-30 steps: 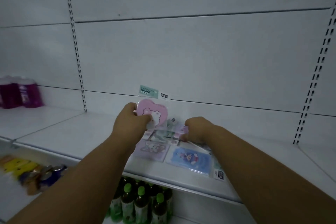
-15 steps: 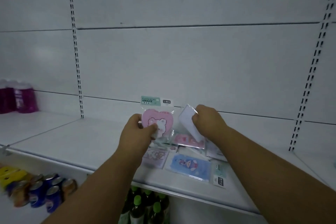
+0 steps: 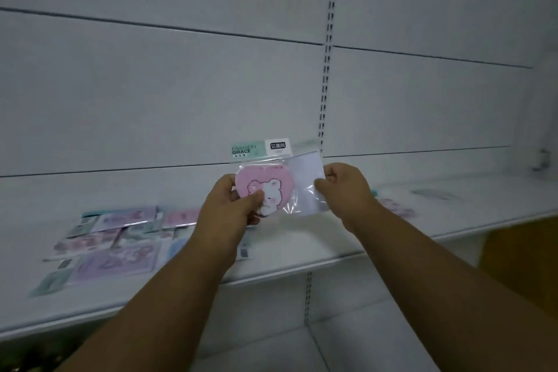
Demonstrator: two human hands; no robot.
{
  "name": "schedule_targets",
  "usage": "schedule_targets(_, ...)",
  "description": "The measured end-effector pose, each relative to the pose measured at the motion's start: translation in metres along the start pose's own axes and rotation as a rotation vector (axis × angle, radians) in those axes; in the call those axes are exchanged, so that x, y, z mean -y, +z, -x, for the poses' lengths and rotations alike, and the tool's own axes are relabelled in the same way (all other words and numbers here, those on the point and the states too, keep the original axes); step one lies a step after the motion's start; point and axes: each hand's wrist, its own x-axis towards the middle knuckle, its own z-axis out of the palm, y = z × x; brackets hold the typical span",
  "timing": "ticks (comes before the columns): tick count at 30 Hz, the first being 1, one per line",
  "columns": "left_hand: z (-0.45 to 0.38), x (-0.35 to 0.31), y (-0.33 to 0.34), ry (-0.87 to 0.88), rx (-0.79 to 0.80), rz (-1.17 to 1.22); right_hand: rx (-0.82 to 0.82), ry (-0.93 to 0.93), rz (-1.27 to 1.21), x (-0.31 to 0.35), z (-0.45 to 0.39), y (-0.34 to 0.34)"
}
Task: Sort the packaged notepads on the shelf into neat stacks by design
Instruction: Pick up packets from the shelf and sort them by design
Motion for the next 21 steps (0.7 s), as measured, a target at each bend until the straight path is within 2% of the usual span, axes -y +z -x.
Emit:
schedule_targets(5, 0.019, 0.003, 0.104, 0.009, 0.175, 0.018, -0.109, 0.054, 0.020, -0.043, 0.003, -0.104)
schedule_targets(12, 0.039, 0.014, 0.279, -0.018, 0.283, 0.122, -0.213, 0.086, 0.011, -0.129, -0.017, -0.259)
schedule_targets(17, 0.044, 0.024, 0.394, -0.047, 0.303, 0.131, -0.192, 0.125, 0.058, -0.186, -0.047, -0.353)
schedule_targets(21, 0.029, 0.036, 0.451, -0.043, 0.280, 0.103, -0.185, 0.096, 0.052, -0.220, -0.086, -0.388)
